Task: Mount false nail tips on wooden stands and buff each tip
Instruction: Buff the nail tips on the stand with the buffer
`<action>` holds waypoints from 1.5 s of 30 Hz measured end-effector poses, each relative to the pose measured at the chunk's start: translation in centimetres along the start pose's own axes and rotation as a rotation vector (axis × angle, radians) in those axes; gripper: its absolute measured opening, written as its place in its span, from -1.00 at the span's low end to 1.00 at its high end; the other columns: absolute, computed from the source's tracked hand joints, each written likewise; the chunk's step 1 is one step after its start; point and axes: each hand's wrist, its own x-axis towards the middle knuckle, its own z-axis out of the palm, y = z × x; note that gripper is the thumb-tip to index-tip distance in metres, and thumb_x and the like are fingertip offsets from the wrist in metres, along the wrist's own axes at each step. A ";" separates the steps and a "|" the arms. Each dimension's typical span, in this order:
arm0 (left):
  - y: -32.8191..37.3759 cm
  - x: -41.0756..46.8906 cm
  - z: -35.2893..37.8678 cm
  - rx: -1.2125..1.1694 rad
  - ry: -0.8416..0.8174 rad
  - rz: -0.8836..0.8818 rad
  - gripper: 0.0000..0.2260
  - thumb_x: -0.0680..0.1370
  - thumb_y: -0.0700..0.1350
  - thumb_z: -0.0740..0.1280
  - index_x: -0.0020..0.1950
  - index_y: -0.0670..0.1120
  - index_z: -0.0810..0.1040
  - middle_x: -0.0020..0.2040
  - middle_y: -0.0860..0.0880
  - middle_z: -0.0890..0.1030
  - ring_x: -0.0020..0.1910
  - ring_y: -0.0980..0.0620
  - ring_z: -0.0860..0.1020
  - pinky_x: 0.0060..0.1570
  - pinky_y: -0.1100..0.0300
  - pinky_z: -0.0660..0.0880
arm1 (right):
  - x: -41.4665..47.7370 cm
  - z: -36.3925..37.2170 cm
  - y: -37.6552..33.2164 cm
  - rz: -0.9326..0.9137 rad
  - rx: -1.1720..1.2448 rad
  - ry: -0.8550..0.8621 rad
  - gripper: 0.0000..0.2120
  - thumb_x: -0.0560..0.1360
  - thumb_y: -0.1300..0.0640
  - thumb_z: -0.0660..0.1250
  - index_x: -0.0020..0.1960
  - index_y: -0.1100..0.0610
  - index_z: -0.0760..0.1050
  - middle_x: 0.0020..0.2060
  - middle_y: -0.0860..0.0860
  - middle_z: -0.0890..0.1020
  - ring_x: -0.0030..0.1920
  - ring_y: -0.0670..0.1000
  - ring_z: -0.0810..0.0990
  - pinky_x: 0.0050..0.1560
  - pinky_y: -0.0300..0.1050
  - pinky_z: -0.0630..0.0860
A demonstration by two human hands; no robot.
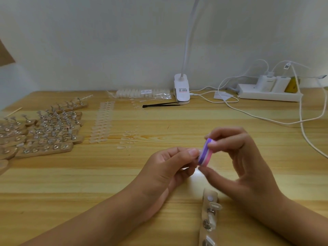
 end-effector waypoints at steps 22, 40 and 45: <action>0.1 0.1 0.1 -0.019 0.024 -0.006 -0.82 0.33 -0.04 0.49 -0.18 -0.12 0.68 -0.26 0.00 0.62 -0.24 0.14 0.53 -0.14 0.33 0.53 | -0.1 -0.1 -0.5 0.106 0.105 0.004 -0.62 0.41 0.16 0.43 0.19 0.05 0.45 0.16 -0.08 0.58 0.22 0.08 0.57 0.21 -0.08 0.51; 0.0 -0.1 -0.1 0.055 -0.052 0.007 -0.72 0.34 0.04 0.47 -0.06 -0.10 0.71 -0.21 0.01 0.65 -0.19 0.15 0.54 -0.10 0.34 0.51 | -0.1 -0.6 -1.1 0.255 0.180 -0.116 -0.62 0.51 0.15 0.20 0.32 0.04 0.48 0.23 -0.15 0.61 0.29 -0.08 0.55 0.26 -0.28 0.41; -0.1 -0.2 -0.1 0.094 -0.067 0.011 -0.75 0.34 0.07 0.47 -0.09 -0.04 0.72 -0.20 0.03 0.65 -0.16 0.14 0.53 -0.08 0.33 0.51 | -0.2 -0.8 -1.3 0.241 0.180 -0.120 -0.61 0.53 0.14 0.18 0.36 0.09 0.45 0.24 -0.12 0.61 0.30 -0.04 0.55 0.28 -0.22 0.42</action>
